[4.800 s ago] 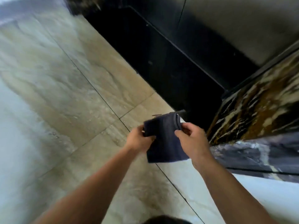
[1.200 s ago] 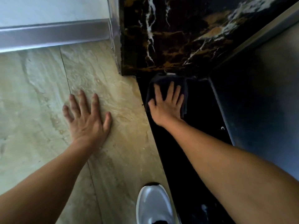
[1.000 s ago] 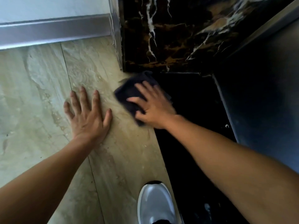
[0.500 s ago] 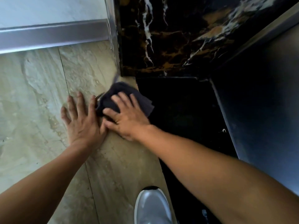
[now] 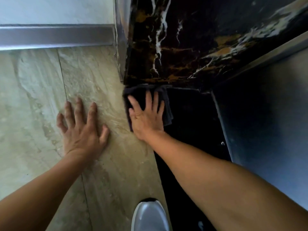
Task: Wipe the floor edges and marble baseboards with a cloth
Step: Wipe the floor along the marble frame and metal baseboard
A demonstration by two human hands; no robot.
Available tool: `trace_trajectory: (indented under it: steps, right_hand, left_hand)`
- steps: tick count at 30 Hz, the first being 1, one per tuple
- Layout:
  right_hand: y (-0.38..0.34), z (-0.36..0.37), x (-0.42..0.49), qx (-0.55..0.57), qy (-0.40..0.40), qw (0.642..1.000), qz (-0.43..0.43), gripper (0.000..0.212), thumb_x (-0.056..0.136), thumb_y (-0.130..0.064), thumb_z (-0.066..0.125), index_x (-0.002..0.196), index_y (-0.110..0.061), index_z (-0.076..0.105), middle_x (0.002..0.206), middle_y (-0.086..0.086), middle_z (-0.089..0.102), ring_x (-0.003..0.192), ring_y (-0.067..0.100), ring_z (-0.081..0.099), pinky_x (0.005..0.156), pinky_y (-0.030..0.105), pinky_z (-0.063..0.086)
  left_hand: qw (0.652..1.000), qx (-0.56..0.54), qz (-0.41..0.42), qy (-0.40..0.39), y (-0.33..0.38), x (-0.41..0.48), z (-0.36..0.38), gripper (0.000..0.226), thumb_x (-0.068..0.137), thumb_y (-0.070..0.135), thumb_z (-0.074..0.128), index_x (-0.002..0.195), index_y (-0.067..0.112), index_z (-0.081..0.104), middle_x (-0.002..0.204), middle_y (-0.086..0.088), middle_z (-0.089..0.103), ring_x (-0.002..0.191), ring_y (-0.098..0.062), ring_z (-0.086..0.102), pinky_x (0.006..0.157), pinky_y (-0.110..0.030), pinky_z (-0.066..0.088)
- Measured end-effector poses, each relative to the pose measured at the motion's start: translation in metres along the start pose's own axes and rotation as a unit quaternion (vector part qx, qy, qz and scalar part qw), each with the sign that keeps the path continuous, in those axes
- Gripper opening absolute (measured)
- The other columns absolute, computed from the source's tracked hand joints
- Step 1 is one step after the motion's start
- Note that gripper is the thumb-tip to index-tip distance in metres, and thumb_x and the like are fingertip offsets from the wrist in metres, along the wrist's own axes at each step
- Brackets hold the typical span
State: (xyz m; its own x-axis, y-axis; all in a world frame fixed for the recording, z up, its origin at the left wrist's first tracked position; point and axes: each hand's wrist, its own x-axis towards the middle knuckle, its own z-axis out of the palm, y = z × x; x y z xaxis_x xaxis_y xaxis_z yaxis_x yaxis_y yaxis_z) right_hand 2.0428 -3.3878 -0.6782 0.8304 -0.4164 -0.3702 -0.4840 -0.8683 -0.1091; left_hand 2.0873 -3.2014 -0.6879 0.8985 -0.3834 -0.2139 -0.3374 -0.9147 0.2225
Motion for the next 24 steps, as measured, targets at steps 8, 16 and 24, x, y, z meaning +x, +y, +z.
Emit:
trace_trajectory:
  steps: [8, 16, 24]
  right_hand:
    - [0.14, -0.015, -0.003, -0.044, 0.044, 0.998, 0.02, 0.05, 0.101, -0.05, 0.017, 0.151, -0.053, 0.013, 0.166, 0.006, 0.008, 0.153, 0.03, 0.003, 0.122, 0.052, 0.007]
    - [0.009, 0.02, -0.04, -0.017, 0.016, 0.999, -0.041, 0.054, 0.098, -0.054, 0.011, 0.15, -0.053, -0.005, 0.166, 0.008, -0.008, 0.152, 0.034, -0.012, 0.121, 0.055, -0.005]
    - [-0.038, 0.025, -0.029, -0.047, 0.051, 0.977, -0.202, 0.055, 0.099, -0.05, 0.025, 0.152, -0.048, 0.012, 0.166, 0.012, 0.007, 0.153, 0.036, 0.0, 0.12, 0.059, 0.006]
  left_hand:
    - [1.0, -0.002, 0.011, 0.004, -0.005, 0.002, 0.002, 0.08, 0.087, 0.06, 0.034, 0.157, 0.023, 0.021, 0.166, -0.018, 0.005, 0.153, -0.042, -0.001, 0.121, -0.06, 0.001]
    - [1.0, 0.004, 0.014, -0.009, -0.005, 0.002, -0.002, 0.077, 0.09, 0.058, 0.029, 0.158, 0.022, 0.022, 0.167, -0.018, 0.008, 0.153, -0.041, -0.002, 0.122, -0.058, 0.001]
    - [0.987, -0.083, -0.069, 0.122, -0.041, 0.017, -0.024, 0.049, 0.095, 0.038, 0.04, 0.137, 0.016, 0.05, 0.156, -0.015, 0.034, 0.147, -0.038, 0.024, 0.116, -0.056, 0.02]
